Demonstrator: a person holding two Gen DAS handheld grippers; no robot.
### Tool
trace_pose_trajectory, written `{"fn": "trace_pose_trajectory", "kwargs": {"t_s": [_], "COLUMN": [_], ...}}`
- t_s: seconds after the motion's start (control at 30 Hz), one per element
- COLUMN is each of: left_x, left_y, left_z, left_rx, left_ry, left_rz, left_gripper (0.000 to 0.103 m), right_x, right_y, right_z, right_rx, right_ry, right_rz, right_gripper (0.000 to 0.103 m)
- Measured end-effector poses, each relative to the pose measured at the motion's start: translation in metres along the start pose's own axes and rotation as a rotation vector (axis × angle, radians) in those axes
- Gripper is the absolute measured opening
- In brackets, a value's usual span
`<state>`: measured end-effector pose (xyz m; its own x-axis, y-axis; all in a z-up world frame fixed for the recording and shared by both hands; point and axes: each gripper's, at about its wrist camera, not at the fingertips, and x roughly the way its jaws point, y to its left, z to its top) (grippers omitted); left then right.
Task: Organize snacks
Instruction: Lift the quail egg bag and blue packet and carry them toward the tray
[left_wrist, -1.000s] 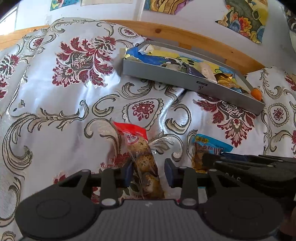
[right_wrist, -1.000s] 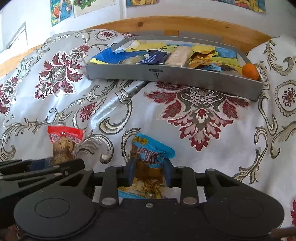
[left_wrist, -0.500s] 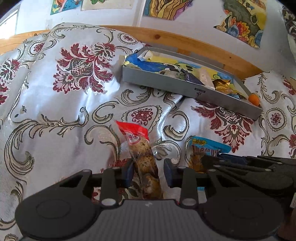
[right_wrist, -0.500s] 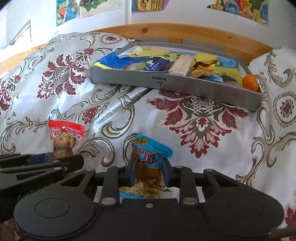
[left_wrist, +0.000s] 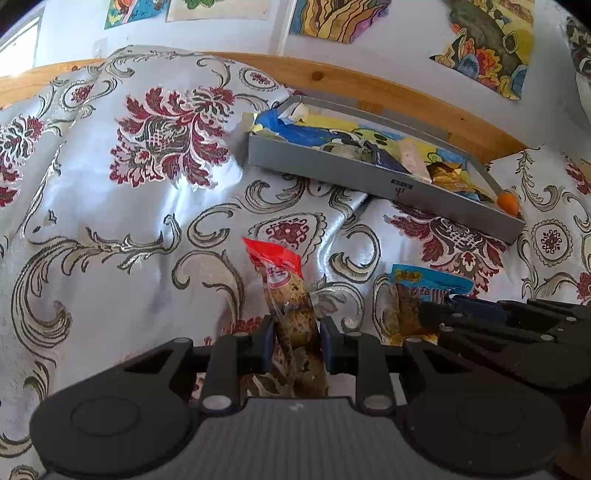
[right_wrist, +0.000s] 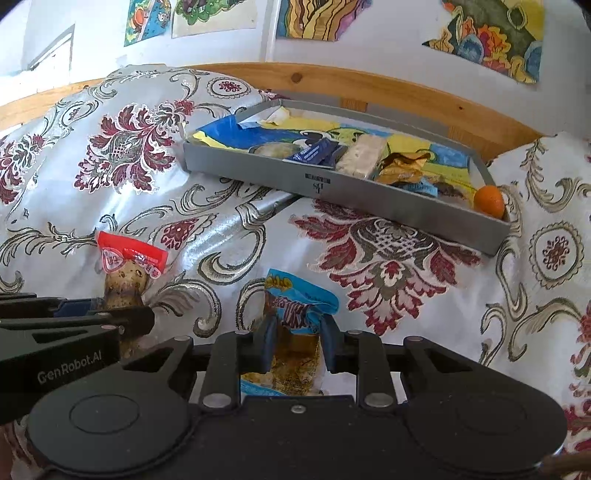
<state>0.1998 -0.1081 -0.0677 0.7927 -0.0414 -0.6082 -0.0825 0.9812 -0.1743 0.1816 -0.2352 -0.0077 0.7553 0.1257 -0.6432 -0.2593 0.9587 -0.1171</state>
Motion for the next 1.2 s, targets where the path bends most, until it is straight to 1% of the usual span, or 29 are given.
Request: {"fn": "trace_pose_trajectory", "kwargs": {"t_s": [0.5,0.8,1.03,1.2], "left_x": [-0.014,-0.015,-0.011,-0.013], "left_y": [-0.007,-0.015,-0.018,-0.02], "left_z": [0.013,0.029,0.036,0.04], "left_rx": [0.0,0.014,0.015,0.019], "left_ry": [-0.065,-0.094,-0.098,-0.121], "left_rz": [-0.01,-0.009,0.002,0.0], "left_gripper": [0.027,0.025,0.025,0.025], "right_x": [-0.014,-0.024,-0.027,-0.03], "right_y": [0.004,-0.008,-0.015,-0.016], "right_z": [0.005,0.013,0.016,0.018], "right_rx": [-0.068,-0.023,0.013,0.021], "right_ry": [-0.087,-0.164,-0.18,-0.203], "right_rz": [-0.046,-0.078,-0.084,-0.084], "right_gripper": [0.025,0.025,0.025,0.025]}}
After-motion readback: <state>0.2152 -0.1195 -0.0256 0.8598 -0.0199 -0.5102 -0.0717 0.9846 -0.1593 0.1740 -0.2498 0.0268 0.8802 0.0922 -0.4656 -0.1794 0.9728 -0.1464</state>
